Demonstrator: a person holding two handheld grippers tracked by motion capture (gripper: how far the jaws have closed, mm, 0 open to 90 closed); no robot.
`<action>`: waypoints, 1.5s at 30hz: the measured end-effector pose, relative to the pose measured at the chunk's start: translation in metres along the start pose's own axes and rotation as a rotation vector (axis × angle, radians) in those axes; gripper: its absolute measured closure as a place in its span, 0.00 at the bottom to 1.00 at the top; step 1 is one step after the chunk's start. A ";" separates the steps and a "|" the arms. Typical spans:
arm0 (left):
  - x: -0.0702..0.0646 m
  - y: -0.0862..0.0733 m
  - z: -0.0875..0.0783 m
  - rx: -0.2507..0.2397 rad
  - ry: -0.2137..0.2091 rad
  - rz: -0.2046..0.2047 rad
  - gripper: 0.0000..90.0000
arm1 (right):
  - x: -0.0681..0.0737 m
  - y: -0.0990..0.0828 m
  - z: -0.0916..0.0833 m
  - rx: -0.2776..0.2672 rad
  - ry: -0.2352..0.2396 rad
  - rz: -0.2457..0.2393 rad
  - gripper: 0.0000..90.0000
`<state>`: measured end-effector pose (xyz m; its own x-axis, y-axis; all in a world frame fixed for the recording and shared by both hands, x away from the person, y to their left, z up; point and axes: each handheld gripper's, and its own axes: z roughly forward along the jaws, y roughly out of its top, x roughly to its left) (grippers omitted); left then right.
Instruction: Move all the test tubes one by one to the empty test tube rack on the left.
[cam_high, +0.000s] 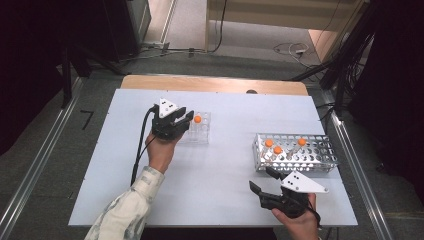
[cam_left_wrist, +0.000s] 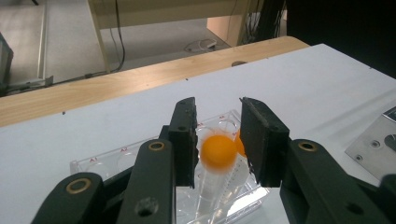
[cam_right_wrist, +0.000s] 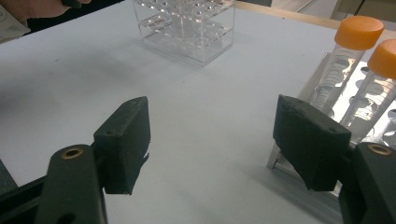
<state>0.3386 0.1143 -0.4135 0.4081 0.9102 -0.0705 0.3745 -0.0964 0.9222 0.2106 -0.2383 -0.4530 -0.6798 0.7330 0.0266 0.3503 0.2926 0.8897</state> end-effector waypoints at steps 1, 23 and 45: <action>0.000 0.000 -0.001 -0.003 0.000 -0.003 0.72 | 0.000 0.000 0.000 0.000 0.000 -0.001 0.29; -0.004 -0.018 -0.035 -0.037 -0.035 -0.088 0.35 | -0.006 -0.001 -0.003 -0.005 -0.024 0.014 0.29; -0.009 -0.051 -0.059 -0.021 -0.067 -0.091 0.27 | -0.047 -0.007 -0.022 -0.032 -0.228 0.097 0.18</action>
<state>0.2663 0.1346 -0.4376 0.4282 0.8858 -0.1789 0.3955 -0.0056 0.9185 0.2265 -0.2884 -0.4508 -0.4799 0.8772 0.0121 0.3841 0.1976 0.9019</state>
